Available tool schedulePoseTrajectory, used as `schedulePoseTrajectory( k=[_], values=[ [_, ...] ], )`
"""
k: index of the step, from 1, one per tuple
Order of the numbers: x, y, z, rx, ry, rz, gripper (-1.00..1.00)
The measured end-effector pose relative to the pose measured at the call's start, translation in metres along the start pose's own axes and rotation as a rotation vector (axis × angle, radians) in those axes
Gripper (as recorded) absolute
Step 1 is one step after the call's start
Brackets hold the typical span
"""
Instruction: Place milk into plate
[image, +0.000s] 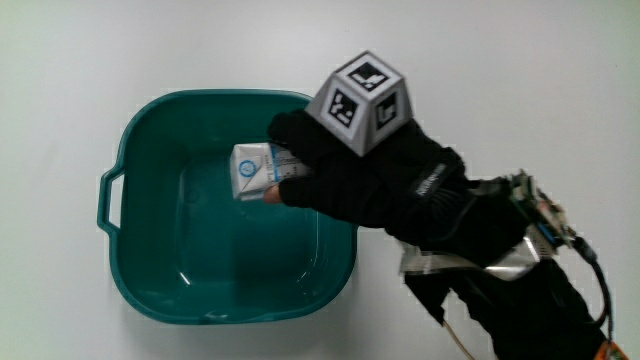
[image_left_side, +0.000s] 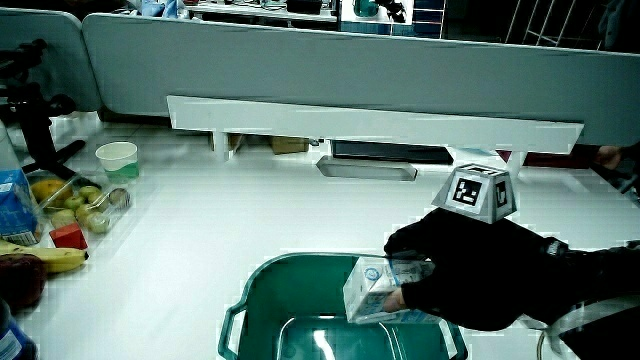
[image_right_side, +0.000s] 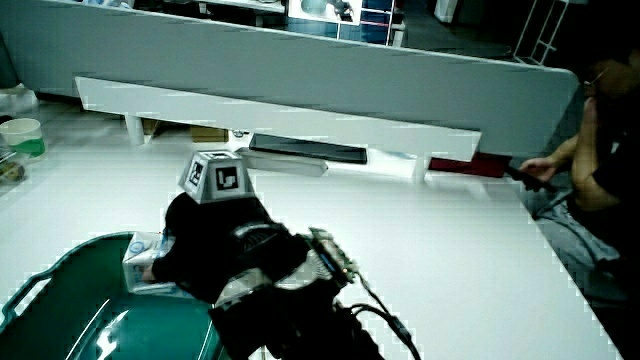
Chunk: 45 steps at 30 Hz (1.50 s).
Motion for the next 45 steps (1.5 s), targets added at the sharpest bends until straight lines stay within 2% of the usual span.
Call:
schedulePoseTrajectory(
  k=[1, 3, 4, 5, 6, 8, 9, 16, 21, 25, 28, 31, 38, 39, 42, 44, 45],
  values=[
    [0.000, 0.004, -0.005, -0.033, 0.042, 0.031, 0.00],
    [0.001, 0.011, -0.015, -0.048, 0.006, 0.004, 0.00],
    [-0.002, 0.013, -0.015, -0.063, 0.011, 0.026, 0.00],
    [-0.004, 0.014, -0.016, -0.051, 0.001, 0.018, 0.00],
    [-0.004, 0.017, -0.020, -0.066, -0.006, 0.014, 0.00],
    [-0.006, 0.020, -0.024, -0.065, -0.003, 0.014, 0.00],
    [-0.004, 0.024, -0.030, -0.086, 0.006, 0.014, 0.00],
    [-0.007, 0.038, -0.052, -0.113, -0.025, -0.002, 0.00],
    [-0.008, 0.045, -0.064, -0.151, -0.023, -0.002, 0.00],
    [-0.009, 0.048, -0.070, -0.158, -0.039, -0.010, 0.00],
    [-0.006, 0.053, -0.078, -0.194, -0.033, -0.019, 0.00],
    [-0.004, 0.053, -0.079, -0.198, -0.015, -0.024, 0.00],
    [-0.006, 0.055, -0.081, -0.215, -0.041, -0.037, 0.00],
    [-0.005, 0.056, -0.082, -0.223, -0.024, -0.041, 0.00],
    [-0.004, 0.056, -0.084, -0.226, -0.020, -0.048, 0.00],
    [-0.004, 0.054, -0.084, -0.210, -0.017, -0.048, 0.00],
    [-0.003, 0.054, -0.084, -0.213, -0.008, -0.043, -0.06]
  ],
)
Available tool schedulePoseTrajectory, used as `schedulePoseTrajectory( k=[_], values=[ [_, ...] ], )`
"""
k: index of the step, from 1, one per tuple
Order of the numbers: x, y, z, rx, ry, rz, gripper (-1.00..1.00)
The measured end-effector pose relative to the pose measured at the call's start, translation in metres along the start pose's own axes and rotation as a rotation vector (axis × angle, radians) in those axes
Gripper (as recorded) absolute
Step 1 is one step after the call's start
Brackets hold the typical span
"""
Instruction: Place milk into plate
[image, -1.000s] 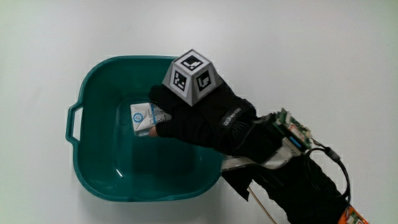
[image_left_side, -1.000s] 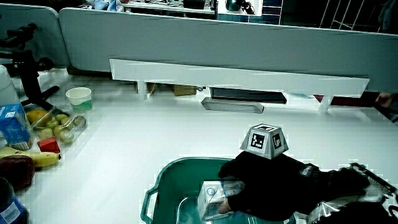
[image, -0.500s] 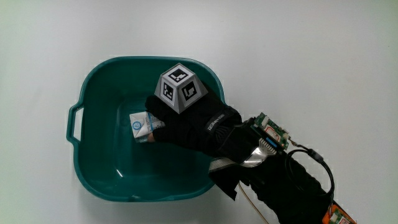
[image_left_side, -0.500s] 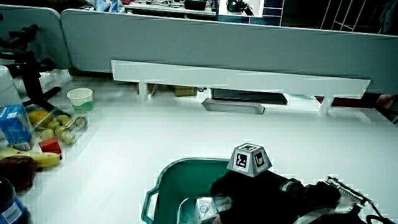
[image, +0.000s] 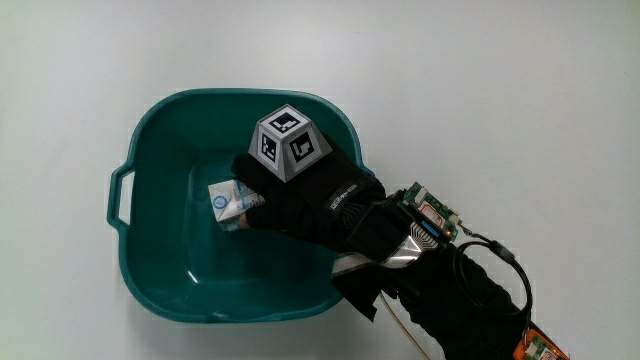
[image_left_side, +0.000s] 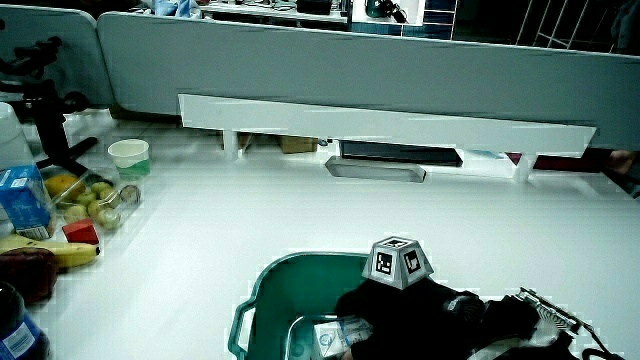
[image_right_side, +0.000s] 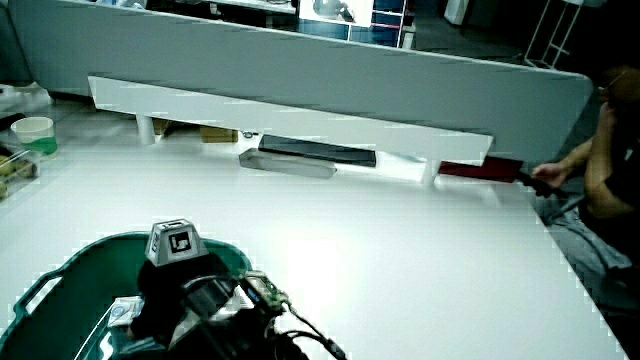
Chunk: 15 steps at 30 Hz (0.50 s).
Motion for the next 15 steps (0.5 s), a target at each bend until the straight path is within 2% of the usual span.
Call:
schedulePoseTrajectory(
  k=[3, 7, 10, 11, 12, 13, 14, 15],
  values=[
    [0.001, -0.001, -0.002, -0.009, -0.008, -0.005, -0.22],
    [0.000, -0.014, 0.005, 0.028, 0.028, 0.030, -0.44],
    [-0.001, -0.027, 0.006, 0.075, -0.010, 0.019, -0.61],
    [-0.004, -0.034, 0.010, 0.078, -0.012, 0.031, -0.67],
    [-0.005, -0.039, 0.009, 0.113, -0.042, 0.024, -0.72],
    [-0.003, -0.041, 0.004, 0.142, -0.080, -0.011, -0.78],
    [-0.013, -0.057, 0.017, -0.053, 0.011, 0.050, -0.83],
    [-0.014, -0.065, 0.019, -0.050, 0.009, 0.048, -0.89]
  ],
)
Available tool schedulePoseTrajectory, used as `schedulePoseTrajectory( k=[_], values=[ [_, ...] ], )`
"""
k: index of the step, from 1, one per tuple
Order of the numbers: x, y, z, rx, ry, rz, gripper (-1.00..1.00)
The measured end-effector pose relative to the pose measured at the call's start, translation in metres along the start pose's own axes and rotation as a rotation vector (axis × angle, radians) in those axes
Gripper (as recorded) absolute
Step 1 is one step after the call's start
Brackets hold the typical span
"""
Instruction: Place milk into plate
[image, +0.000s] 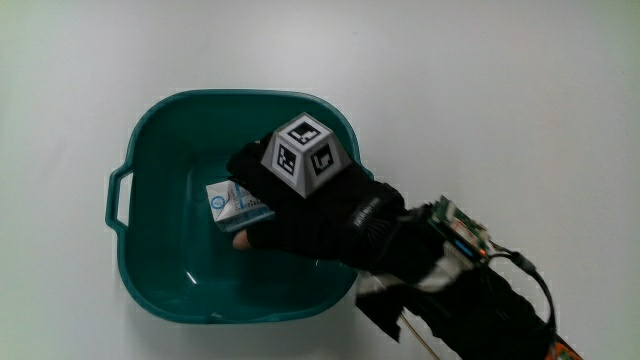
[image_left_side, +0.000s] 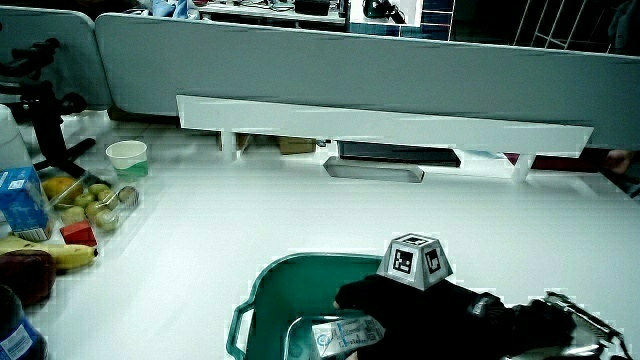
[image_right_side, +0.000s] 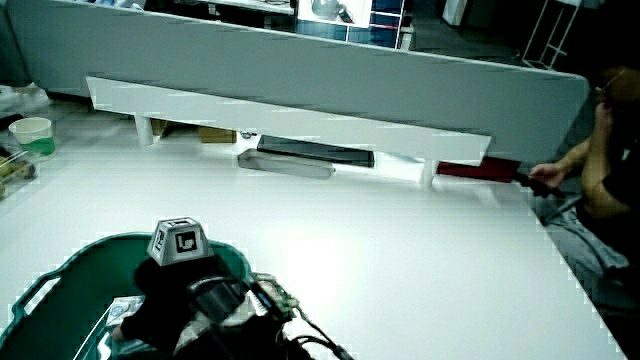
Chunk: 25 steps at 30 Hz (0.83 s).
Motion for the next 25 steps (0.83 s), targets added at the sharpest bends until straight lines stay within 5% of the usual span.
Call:
schedulePoseTrajectory(
  k=[7, 10, 11, 12, 13, 14, 18, 25],
  values=[
    [0.004, -0.037, -0.016, -0.053, 0.000, -0.007, -1.00],
    [-0.009, -0.063, -0.005, -0.061, -0.082, -0.009, -1.00],
    [-0.001, -0.059, -0.023, -0.068, -0.024, 0.017, -1.00],
    [-0.006, -0.068, -0.016, -0.074, -0.030, 0.008, -1.00],
    [-0.009, -0.074, -0.016, -0.028, -0.068, 0.004, -1.00],
    [-0.007, -0.073, -0.029, 0.053, -0.090, 0.083, -1.00],
    [-0.011, -0.080, -0.042, -0.048, -0.092, 0.062, -1.00],
    [-0.012, -0.087, -0.054, -0.128, -0.104, 0.051, -1.00]
  ],
)
